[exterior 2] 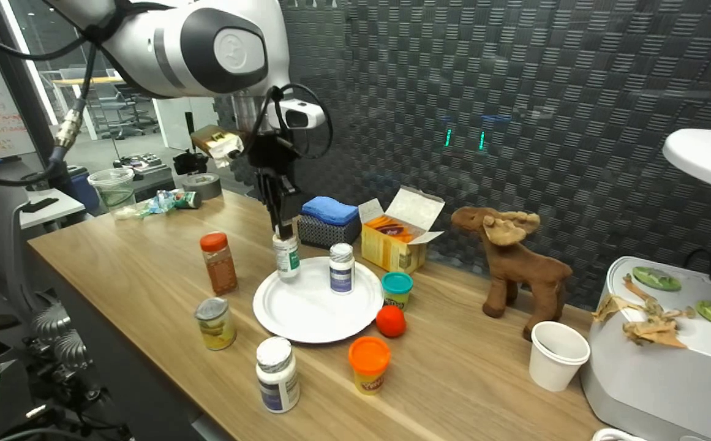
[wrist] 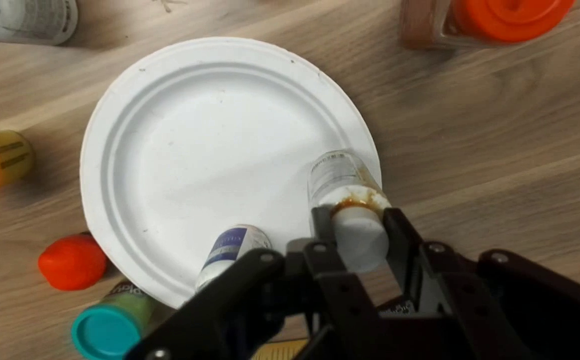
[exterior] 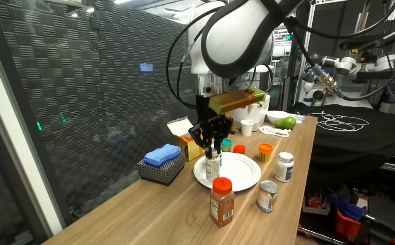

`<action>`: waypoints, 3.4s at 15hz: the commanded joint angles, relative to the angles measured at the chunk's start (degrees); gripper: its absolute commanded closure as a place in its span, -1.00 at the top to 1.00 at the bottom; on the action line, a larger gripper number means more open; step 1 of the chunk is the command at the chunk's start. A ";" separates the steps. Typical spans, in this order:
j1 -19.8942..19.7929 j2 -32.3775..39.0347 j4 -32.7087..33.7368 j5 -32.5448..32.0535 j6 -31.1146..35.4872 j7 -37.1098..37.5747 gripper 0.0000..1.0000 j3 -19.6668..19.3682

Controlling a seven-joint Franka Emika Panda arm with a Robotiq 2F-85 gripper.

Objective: Pick up the bottles from the table and put them on the white plate.

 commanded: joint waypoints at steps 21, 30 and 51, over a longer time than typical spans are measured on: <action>0.07 3.54 2.74 0.02 6.27 7.16 0.32 -3.78; 2.78 -12.02 -6.26 -1.65 4.67 13.23 1.00 1.00; 3.21 -8.62 -16.02 -0.84 9.77 11.91 0.51 7.21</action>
